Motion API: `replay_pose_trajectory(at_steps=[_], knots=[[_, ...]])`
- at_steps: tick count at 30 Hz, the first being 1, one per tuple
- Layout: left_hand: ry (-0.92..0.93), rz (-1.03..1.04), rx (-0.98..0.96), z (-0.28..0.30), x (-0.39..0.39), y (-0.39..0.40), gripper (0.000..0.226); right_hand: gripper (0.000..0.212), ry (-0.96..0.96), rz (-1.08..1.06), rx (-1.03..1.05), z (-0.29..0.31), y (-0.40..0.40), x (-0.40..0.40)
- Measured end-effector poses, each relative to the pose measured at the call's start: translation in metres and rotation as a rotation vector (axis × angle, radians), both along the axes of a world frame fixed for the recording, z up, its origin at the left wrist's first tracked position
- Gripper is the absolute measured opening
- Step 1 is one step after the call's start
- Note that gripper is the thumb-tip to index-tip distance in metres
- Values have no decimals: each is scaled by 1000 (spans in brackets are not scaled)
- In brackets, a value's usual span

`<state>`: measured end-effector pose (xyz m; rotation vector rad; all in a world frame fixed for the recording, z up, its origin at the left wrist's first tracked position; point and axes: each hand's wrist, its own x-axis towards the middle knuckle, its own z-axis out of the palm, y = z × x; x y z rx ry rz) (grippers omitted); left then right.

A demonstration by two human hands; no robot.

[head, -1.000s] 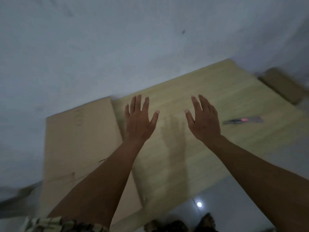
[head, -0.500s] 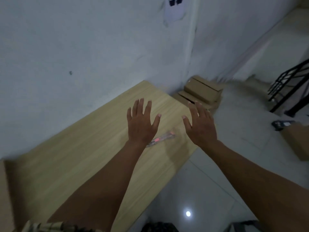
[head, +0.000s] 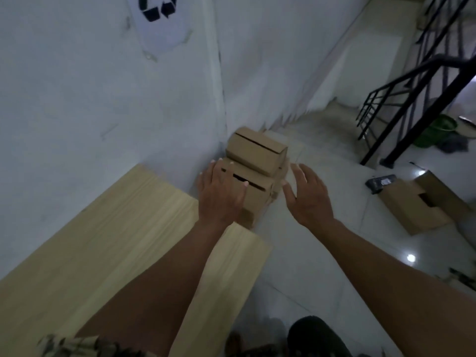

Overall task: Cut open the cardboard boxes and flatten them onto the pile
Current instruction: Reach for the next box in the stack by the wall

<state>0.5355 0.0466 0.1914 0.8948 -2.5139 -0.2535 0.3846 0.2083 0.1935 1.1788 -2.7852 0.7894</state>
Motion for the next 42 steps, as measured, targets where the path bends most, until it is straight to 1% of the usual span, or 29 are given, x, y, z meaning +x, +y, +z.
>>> replay_pose_trajectory(at_steps=[5, 8, 11, 13, 15, 17, 21, 24, 28, 31, 33, 35, 37, 40, 42], knots=[[-33, 22, 81, -17, -105, -20, 72, 58, -90, 9, 18, -19, -16, -109], [-30, 105, 128, -38, -167, -24, 73, 58, -155, 54, 45, -30, -29, -181], [-30, 227, 201, -61, -222, -18, 76, 59, -220, 150, 97, -36, -41, -251], [-9, 329, 290, -70, -259, -7, 82, 60, -269, 202, 139, -38, -51, -301], [-16, 395, 367, -80, -289, -1, 83, 61, -322, 223, 166, -42, -65, -345], [-14, 471, 403, -95, -315, 0, 80, 61, -362, 278, 222, -49, -83, -379], [3, 588, 500, -124, -362, -8, 88, 63, -448, 368, 312, -77, -123, -432], [3, 648, 574, -147, -394, -20, 93, 64, -503, 398, 349, -101, -149, -462], [57, 738, 637, -174, -435, -29, 103, 66, -571, 459, 408, -143, -171, -504], [157, 809, 755, -200, -463, -32, 108, 70, -623, 497, 419, -180, -184, -539], [231, 900, 820, -225, -482, -33, 111, 77, -622, 551, 465, -211, -195, -563], [305, 982, 872, -261, -498, -33, 114, 84, -601, 621, 531, -248, -203, -583], [352, 1030, 913, -304, -515, -32, 118, 88, -621, 627, 530, -290, -212, -599], [471, 1115, 940, -369, -535, -42, 124, 93, -632, 583, 441, -359, -231, -615], [536, 1151, 893, -406, -544, -54, 128, 101, -628, 594, 375, -402, -246, -620]])
